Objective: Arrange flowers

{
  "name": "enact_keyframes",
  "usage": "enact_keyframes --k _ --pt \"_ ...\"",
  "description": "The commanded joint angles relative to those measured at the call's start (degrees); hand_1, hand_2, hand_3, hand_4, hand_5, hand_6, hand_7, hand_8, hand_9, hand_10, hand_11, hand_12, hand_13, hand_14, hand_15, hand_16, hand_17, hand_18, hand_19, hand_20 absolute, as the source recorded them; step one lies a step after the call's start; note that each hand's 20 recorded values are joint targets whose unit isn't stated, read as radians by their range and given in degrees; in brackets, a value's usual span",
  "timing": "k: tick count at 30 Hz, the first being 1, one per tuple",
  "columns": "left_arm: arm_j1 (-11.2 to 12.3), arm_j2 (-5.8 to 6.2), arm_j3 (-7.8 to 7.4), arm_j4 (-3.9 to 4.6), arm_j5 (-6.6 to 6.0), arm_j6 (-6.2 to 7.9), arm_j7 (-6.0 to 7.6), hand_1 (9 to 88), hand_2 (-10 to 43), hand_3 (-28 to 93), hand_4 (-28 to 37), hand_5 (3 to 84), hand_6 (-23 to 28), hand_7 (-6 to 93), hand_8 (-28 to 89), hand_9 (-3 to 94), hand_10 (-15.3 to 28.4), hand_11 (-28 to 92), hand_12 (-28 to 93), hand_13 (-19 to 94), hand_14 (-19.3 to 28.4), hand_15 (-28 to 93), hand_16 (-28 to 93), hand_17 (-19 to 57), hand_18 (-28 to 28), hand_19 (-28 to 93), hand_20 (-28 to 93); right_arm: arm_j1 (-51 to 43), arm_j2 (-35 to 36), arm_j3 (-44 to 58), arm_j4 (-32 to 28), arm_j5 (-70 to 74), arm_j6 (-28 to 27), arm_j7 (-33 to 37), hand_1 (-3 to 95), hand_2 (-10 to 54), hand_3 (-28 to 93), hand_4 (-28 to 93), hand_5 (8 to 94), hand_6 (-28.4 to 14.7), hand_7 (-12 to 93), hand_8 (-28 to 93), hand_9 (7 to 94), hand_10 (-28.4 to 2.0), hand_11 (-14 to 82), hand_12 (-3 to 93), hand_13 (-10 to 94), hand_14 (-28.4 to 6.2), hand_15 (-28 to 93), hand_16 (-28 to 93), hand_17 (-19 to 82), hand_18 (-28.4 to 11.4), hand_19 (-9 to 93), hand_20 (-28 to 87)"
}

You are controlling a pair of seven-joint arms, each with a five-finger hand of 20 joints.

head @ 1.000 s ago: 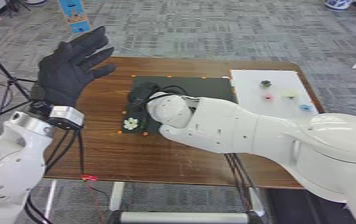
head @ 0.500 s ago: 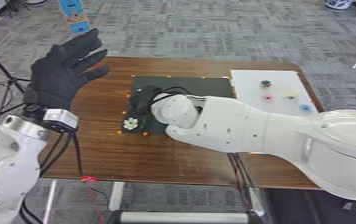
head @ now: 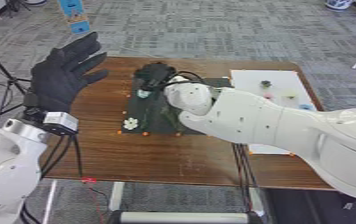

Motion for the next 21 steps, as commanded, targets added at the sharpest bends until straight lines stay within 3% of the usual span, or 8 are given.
enact_keyframes --k 1,4,11,21 --pt "-3.27 0.3 2.35 0.67 -0.14 -0.58 -0.08 20.1 -5.3 68 -28.3 27.8 3.2 13.4 -7 20.1 9.8 10 17 17 13.1 11 6 -12.9 25.6 41 5 0.31 -3.96 0.77 4.48 -1.2 -11.66 3.99 23.8 18.5 93 0 34.4 3.0 15 -13 76.1 -11.3 63.1 40.8 76 -9.1 88 37 43 -25.3 93 74" --pt "-2.86 0.32 2.0 0.33 -0.13 -0.56 0.16 20.1 -5.3 68 -28.3 27.8 3.2 13.4 -7 20.1 9.8 10 17 17 13.1 11 6 -12.8 25.6 41 5 0.31 -5.21 0.55 5.64 -0.75 -13.79 4.11 24.7 18.4 93 0 29.7 2.9 15 -13 76.2 -11.2 62.3 41.7 76 -8.9 89 37 42 -25.2 93 74" --pt "-4.05 0.36 3.03 0.97 -0.23 -0.54 -0.11 19.9 -5.2 68 -28.3 27.8 3.3 13.4 -7 20.1 9.8 10 18 17 13.1 11 6 -12.9 25.6 41 5 0.26 -6.02 -0.38 6.22 0.69 -14.36 3.95 25.5 18.3 93 1 24.9 3.5 16 -13 76.6 -11.1 61.7 42.4 76 -8.6 89 36 43 -25.3 93 74" --pt "-4.87 0.14 3.59 1.38 -0.3 -1.41 -0.48 20.0 -5.0 68 -28.3 27.8 3.2 13.4 -7 20.1 9.8 10 17 17 13.1 11 6 -12.9 25.6 41 5 0.49 -6.98 -2.79 4.99 2.61 -13.29 3.25 26.4 17.2 93 1 24.6 3.8 17 -14 75.1 -11.3 62.8 41.6 76 -8.4 90 36 43 -25.2 93 75"
